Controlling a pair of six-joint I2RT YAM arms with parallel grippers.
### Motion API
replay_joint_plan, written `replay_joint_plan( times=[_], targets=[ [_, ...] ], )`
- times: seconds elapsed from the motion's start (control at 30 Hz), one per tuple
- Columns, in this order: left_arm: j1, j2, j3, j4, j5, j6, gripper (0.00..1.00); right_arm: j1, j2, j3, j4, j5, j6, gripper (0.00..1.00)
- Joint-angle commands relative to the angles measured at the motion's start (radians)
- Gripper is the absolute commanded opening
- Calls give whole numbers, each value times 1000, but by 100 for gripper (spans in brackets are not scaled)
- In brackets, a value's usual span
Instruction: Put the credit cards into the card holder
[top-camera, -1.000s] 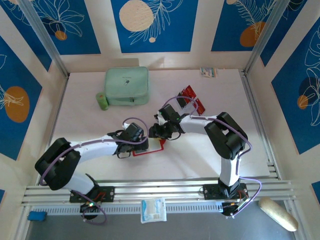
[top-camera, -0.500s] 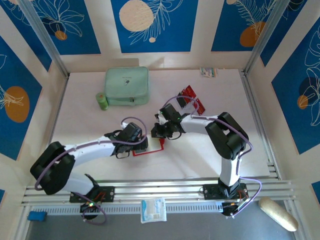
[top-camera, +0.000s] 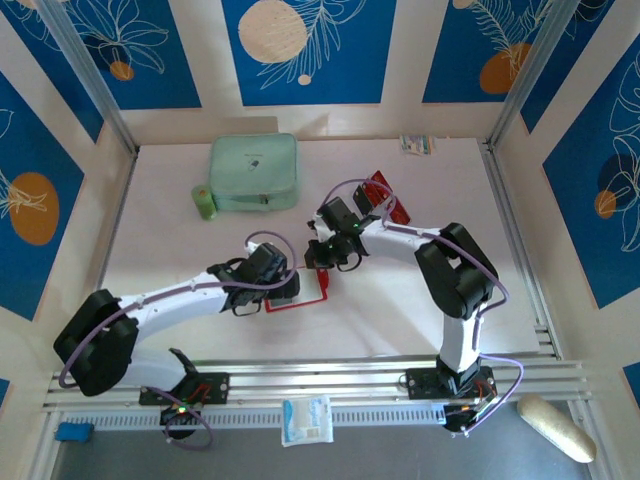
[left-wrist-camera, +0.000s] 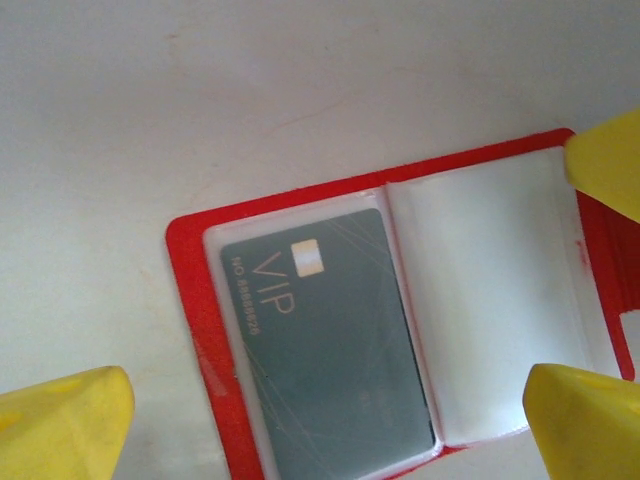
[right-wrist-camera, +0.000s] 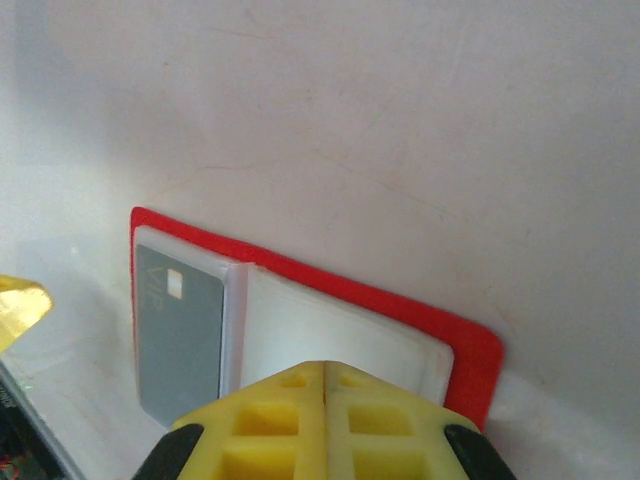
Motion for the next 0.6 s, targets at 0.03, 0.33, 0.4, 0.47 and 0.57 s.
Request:
replay_joint_plan(
  times=[0.03,0.33,0.4,0.47,0.57],
  targets=[
    [-36,37,48,-55,-57,-2,100,0,47,20,-57,15,-51,0],
    [-51,101,80,-50,-76,15,100,30,88,11,-34,-17,-31,0],
    [-52,108,81,-44,-76,16,100,36,88,9,-21,-25,-16,0],
    [-52,113,80,-41,-75,18,100,41,86,7,-11,-32,-4,0],
    [-52,118,78,-37,-80,21,100,44,87,6,0,-39,10,0]
  ],
)
